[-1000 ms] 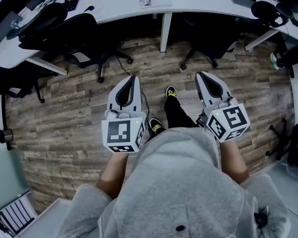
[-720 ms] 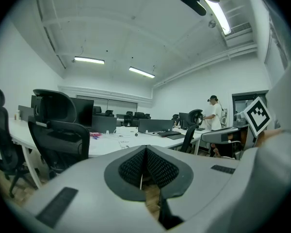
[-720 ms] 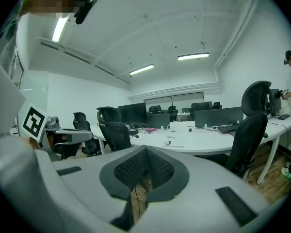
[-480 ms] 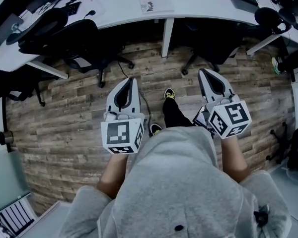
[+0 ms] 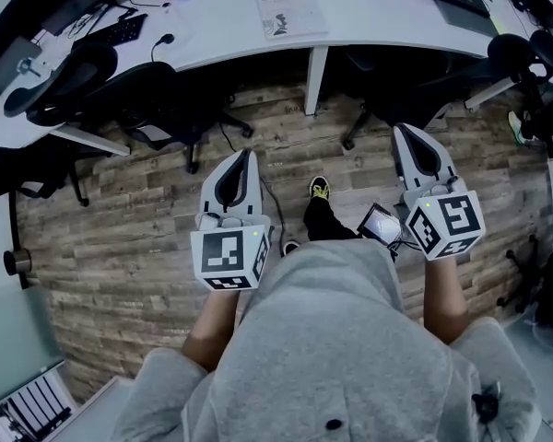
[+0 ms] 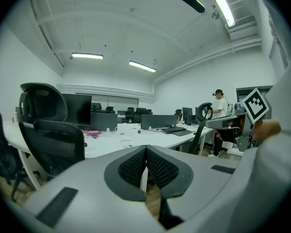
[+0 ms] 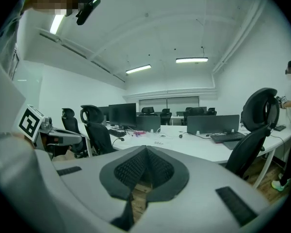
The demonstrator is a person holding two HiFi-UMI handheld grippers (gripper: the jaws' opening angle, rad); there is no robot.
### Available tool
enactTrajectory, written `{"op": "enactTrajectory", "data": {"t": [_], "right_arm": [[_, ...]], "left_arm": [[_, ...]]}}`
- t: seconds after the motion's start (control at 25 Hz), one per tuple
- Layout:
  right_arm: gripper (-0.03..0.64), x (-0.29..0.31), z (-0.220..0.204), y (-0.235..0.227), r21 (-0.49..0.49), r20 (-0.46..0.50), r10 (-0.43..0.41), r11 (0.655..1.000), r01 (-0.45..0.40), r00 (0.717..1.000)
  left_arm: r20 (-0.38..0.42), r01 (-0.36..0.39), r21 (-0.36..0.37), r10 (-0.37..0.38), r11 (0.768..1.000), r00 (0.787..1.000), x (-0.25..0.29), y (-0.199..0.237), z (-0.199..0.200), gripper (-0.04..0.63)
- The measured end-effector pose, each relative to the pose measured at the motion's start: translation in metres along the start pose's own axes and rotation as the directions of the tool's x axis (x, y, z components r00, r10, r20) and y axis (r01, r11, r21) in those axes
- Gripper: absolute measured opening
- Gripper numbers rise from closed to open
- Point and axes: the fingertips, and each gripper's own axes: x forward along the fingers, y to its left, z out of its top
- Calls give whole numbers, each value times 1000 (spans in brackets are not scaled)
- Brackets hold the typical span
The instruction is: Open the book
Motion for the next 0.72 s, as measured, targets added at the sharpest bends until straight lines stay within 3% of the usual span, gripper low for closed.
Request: {"op": "enactTrajectory", "data": {"t": [0.72], "right_arm": [[27, 115, 21, -60, 18, -15, 100, 995, -100, 995]], "left_arm": [[-39, -42, 17, 43, 999, 998, 119, 29, 43, 11]]}}
